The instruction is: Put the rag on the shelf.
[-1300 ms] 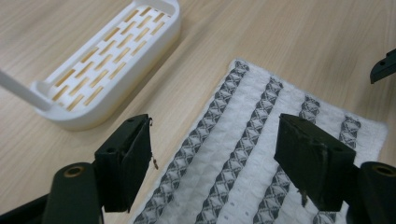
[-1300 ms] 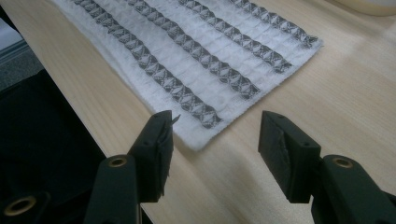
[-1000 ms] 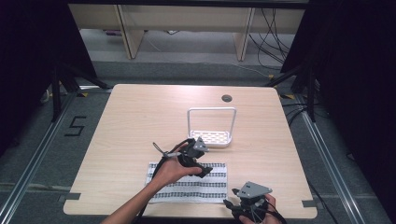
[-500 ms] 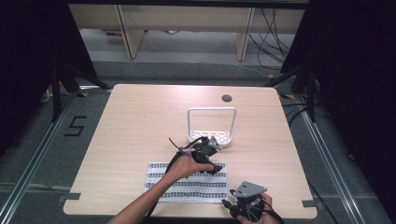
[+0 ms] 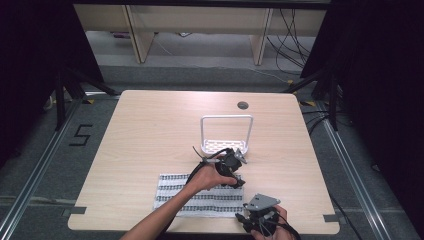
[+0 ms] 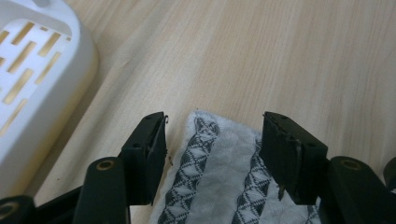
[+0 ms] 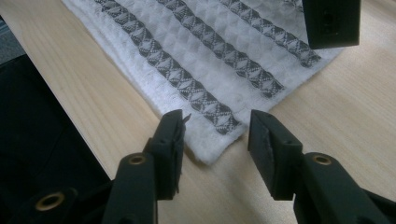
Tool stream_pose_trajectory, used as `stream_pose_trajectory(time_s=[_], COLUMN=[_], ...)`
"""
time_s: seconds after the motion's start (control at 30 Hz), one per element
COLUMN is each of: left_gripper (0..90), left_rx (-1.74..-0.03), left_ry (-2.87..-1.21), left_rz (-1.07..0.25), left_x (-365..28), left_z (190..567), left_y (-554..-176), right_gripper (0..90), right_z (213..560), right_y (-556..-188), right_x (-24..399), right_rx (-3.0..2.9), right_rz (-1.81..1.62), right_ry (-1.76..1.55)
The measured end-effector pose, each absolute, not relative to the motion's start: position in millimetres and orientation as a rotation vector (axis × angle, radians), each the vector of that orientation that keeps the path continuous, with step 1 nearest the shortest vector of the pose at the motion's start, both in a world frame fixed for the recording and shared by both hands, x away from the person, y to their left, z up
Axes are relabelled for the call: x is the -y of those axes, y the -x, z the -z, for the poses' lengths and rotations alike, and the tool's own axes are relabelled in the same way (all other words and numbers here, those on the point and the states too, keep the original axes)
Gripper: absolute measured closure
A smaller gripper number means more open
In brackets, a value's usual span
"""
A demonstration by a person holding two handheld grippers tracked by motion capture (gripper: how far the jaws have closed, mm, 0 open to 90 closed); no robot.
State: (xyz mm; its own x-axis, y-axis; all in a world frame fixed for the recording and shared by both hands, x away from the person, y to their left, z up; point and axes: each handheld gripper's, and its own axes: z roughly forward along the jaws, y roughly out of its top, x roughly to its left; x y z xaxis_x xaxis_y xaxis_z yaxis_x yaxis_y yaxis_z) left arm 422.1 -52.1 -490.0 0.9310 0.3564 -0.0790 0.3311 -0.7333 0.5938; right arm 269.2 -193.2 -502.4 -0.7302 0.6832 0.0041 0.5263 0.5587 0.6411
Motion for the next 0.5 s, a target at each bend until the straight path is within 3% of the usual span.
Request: stream_pose_trajectory(time_s=[0.5], left_gripper=[51.4], left_rx=[-0.403], left_ry=[-2.534], left_rz=[-0.054], left_x=[56], left_z=[492], left_y=[-432], right_gripper=[74.6], right_z=[506], right_y=[-274], right_x=[196], right_rx=[-2.556], right_rz=[-0.979], right_ry=[-0.992])
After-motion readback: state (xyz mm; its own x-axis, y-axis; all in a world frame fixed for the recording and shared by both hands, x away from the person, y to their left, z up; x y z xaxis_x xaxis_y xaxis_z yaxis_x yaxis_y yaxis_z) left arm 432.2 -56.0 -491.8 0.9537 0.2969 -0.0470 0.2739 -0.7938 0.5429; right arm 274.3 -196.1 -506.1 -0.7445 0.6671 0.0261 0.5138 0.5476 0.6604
